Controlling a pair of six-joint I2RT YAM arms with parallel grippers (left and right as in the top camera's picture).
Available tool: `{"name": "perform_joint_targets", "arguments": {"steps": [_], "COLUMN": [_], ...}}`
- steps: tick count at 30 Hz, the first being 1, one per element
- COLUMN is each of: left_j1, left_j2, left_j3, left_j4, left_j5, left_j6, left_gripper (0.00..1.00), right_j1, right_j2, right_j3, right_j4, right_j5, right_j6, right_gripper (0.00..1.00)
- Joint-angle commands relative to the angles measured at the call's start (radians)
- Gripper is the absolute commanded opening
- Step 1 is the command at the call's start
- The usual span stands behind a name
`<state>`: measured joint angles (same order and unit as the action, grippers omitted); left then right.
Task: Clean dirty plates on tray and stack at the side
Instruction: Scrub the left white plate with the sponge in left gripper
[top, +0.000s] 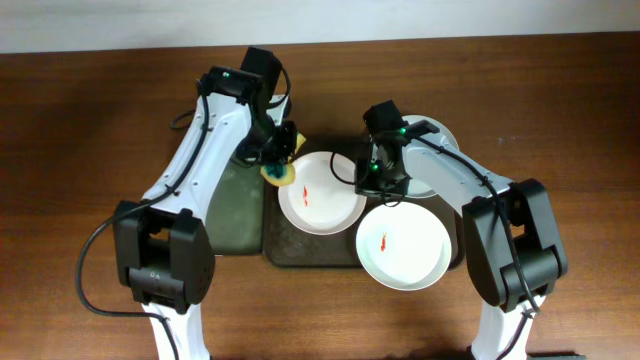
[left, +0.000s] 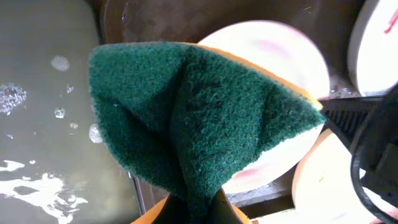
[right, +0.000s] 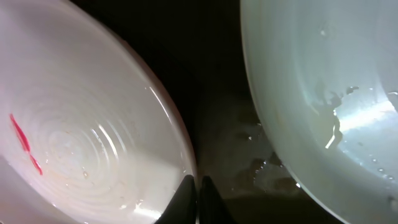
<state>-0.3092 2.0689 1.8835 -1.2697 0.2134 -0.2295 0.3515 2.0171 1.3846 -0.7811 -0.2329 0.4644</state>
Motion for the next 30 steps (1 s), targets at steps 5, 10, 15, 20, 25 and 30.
{"name": "perform_joint_targets", "arguments": {"steps": [5,10,15,20,25,30], "left_j1": [-0.039,-0.055,-0.058,-0.060,-0.090,-0.120], "left_j2": [-0.003,-0.003,-0.003,-0.003,-0.002,0.002], "left_j3": [-0.135,-0.215,-0.261,-0.266,-0.278,-0.280], "left_j4": [0.130,0.221,0.271,0.292,0.336,0.389], "left_j5": [-0.009,-0.013,-0.022,-0.027,-0.119,-0.188], "left_j6": [-0.063,-0.087,-0.114,-0.119,-0.158,-0.166], "left_gripper": [0.00,0.00,0.00,0.00,0.00,0.00], "right_j1": [0.008,0.008,0.008,0.008,0.008,0.008], "right_j2": [0.011,0.011,0.013,0.018,0.019,0.019], "right_j3": [0.017,0.016,0.014,0.014,0.014,0.014], "right_j4": [0.027,0.026,0.027,0.027,0.031,0.031], "right_j5": [-0.048,-0.044,-0.007,0.009,0.009,0.009], "right_j6": [0.095,0.117,0.181,0.181,0.181,0.180], "right_gripper": [0.04,0.04,0.04,0.04,0.04,0.04]}}
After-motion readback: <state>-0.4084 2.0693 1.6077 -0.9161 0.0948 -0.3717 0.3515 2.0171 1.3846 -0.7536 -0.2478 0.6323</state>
